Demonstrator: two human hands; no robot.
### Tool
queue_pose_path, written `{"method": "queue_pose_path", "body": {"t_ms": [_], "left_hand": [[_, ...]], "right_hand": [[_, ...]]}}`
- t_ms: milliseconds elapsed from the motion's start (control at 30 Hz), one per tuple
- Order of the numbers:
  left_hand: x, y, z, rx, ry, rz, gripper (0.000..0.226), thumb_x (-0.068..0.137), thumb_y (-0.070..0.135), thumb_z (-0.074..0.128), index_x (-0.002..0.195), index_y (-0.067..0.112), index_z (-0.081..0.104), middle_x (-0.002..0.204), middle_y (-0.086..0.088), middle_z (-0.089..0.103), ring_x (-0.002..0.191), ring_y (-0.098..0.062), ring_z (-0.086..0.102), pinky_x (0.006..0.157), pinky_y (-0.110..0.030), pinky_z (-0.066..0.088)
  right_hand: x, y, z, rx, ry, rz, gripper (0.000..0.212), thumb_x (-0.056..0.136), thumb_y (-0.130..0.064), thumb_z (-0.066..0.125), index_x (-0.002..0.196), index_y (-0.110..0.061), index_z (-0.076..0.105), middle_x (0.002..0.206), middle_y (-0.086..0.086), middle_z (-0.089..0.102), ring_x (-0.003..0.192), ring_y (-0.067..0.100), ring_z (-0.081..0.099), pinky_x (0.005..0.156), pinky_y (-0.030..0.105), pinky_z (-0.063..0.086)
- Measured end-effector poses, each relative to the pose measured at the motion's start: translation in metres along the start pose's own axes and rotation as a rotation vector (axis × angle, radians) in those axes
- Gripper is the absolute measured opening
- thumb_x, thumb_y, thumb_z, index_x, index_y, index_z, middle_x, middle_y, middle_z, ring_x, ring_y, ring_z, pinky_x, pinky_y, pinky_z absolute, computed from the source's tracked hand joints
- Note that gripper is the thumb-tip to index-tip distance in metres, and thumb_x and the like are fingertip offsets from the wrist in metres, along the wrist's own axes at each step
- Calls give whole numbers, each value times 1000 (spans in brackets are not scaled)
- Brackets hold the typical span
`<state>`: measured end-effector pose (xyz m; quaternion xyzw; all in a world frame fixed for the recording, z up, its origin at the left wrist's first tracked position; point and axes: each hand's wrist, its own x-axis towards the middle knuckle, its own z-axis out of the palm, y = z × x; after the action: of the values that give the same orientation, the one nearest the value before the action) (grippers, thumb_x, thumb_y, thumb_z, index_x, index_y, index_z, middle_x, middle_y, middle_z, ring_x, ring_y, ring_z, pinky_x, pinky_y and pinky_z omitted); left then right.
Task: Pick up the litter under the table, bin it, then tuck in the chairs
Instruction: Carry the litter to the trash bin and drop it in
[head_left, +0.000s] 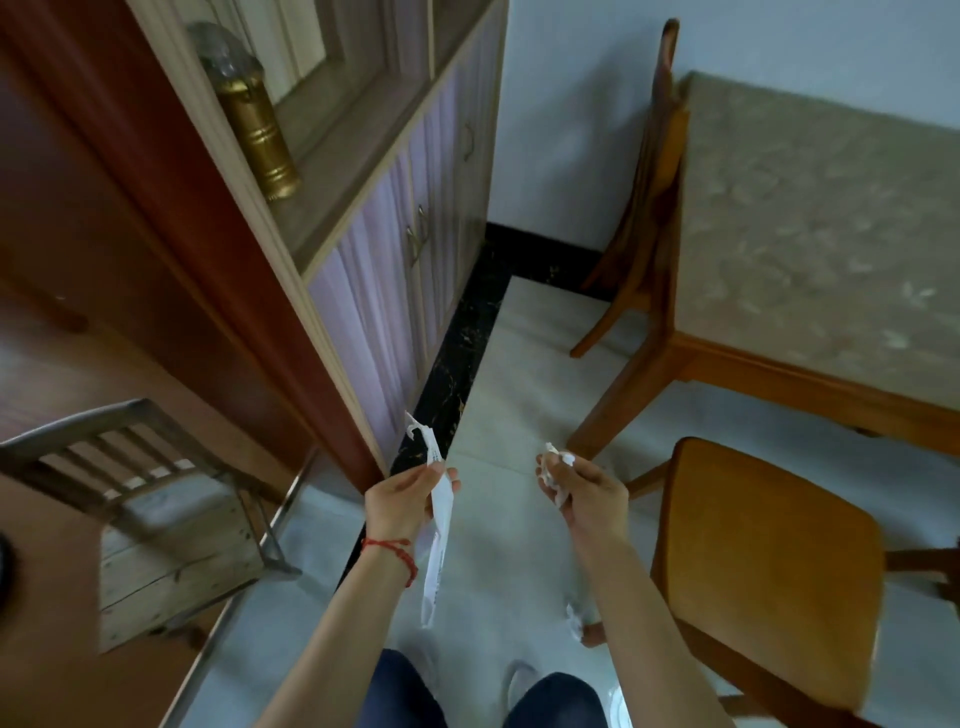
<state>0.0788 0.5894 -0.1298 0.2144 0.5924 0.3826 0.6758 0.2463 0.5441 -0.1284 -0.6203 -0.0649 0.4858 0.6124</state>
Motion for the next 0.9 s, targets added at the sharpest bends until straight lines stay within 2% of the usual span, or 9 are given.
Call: {"method": "queue_pose_path", "body": {"t_ms": [67,167,267,367,433,567,667,767,900], "left_hand": [[-9,4,-4,-7,29,33,11,85,4,57,77,2,64,80,-12,67,69,-19,68,62,-22,55],[-22,6,-11,-22,67,72,9,84,5,59,80,0,66,78,-11,69,64,-16,70,61,-23,57],[-36,3,-14,-90,151,119,12,81,4,62,86,-7,65,78,-12,70,65,-19,70,58,-21,57],[-56,-5,-14,-128,247,168,13,80,4,64,87,-6,66,76,-13,69,58,-16,69,54,-18,55],[-72,-13,-14,-161,291,190,8,80,3,63,84,-4,67,78,-14,69,56,-14,69,52,-18,55],[-108,-37,-23,-191,407,224,13,80,5,64,87,-4,68,78,-15,69,54,-12,68,49,-17,53],[-138,-55,-39,-239,505,238,20,80,7,64,94,-7,66,89,-20,69,68,-20,69,67,-28,58],[-172,-73,-63,-289,623,258,18,80,8,65,92,-5,67,92,-23,69,84,-32,65,85,-42,52],[-219,-97,-99,-400,711,284,11,80,9,65,82,-1,68,76,-14,69,64,-20,68,65,-28,57]], "right_hand": [[-6,-6,3,-25,-12,-7,11,75,5,65,68,-4,68,61,1,70,66,17,67,72,29,54],[-12,-12,5,-53,-57,-7,6,76,4,65,79,1,68,63,3,68,69,22,65,66,24,57],[-15,-16,6,-114,-121,3,15,77,1,66,91,7,67,71,8,67,73,23,66,61,18,54],[-25,-19,7,-174,-202,38,4,77,2,66,80,5,67,59,8,60,67,20,65,77,30,54],[-31,-20,3,-222,-263,43,11,76,1,67,66,-1,65,50,3,60,58,15,64,75,29,55],[-42,-16,-7,-284,-391,82,9,75,1,68,76,-8,70,66,2,69,65,14,66,68,25,55],[-59,-4,-8,-370,-494,100,11,77,2,66,87,-2,69,76,6,70,72,17,66,68,26,54],[-83,15,-5,-444,-615,128,18,78,2,65,95,4,67,81,10,69,75,20,65,70,28,53],[-124,41,1,-493,-756,189,18,76,3,66,94,5,66,78,11,68,71,19,64,60,19,55]]}}
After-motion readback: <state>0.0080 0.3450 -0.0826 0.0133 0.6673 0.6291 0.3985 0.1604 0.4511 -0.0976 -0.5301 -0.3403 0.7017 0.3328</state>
